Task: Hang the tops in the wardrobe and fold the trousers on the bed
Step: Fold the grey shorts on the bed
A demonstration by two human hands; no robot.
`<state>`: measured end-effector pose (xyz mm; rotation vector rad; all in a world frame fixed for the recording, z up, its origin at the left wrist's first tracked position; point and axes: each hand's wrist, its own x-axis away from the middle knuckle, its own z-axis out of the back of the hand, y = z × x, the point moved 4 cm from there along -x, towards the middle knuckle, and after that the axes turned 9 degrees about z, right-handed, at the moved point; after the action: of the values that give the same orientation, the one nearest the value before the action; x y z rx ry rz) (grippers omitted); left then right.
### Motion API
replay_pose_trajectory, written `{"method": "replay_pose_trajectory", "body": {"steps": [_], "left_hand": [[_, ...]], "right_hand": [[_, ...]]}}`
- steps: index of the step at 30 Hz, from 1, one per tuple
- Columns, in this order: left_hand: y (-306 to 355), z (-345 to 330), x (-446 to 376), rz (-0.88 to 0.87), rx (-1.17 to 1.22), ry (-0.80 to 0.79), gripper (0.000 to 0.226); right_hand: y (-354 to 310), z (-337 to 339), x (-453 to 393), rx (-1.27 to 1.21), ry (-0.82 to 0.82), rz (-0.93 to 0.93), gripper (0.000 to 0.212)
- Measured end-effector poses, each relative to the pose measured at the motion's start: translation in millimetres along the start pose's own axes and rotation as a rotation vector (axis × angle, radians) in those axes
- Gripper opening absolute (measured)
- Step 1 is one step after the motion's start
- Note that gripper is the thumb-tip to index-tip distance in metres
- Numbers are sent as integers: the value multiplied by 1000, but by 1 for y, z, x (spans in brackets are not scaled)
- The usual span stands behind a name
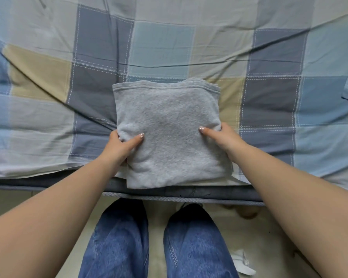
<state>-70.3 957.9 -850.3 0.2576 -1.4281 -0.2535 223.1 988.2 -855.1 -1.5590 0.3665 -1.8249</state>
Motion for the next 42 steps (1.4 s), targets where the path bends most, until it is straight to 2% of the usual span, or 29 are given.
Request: {"method": "replay_pose_trajectory", "body": {"steps": [2, 4, 7, 11, 13, 17, 20, 24, 31, 33, 37, 40, 42], "left_hand": [[0, -11, -5, 22, 57, -62, 63], [0, -24, -4, 41, 111, -139, 46], [1, -31, 3, 52, 161, -104, 26], [20, -34, 27, 19, 182, -102, 19], [32, -36, 47, 4, 181, -139, 19], [60, -39, 104, -50, 182, -248, 15], [76, -43, 155, -77, 131, -354, 19], [105, -43, 223, -125, 47, -486, 22], [157, -19, 356, -235, -250, -732, 62], [162, -13, 382, -230, -308, -772, 58], [167, -10, 443, -268, -407, -813, 25], [159, -22, 494, -318, -518, -879, 19], [147, -33, 527, -337, -587, -943, 23]], "right_hand": [[0, -3, -4, -49, -61, 16, 26], [2, -2, -5, -90, -77, 5, 27], [3, 0, 1, -150, -113, -19, 32], [-16, 14, 18, -238, -158, 6, 26], [-27, 27, 32, -266, -157, 13, 22], [-58, 59, 85, -323, -155, 76, 28], [-82, 80, 144, -406, -106, 121, 43], [-118, 100, 232, -488, -20, 184, 37], [-169, 84, 403, -710, 195, 304, 37], [-172, 71, 441, -756, 243, 317, 39], [-177, 46, 526, -848, 356, 359, 43], [-173, 36, 589, -920, 476, 420, 37], [-163, 29, 632, -964, 562, 443, 40]]}}
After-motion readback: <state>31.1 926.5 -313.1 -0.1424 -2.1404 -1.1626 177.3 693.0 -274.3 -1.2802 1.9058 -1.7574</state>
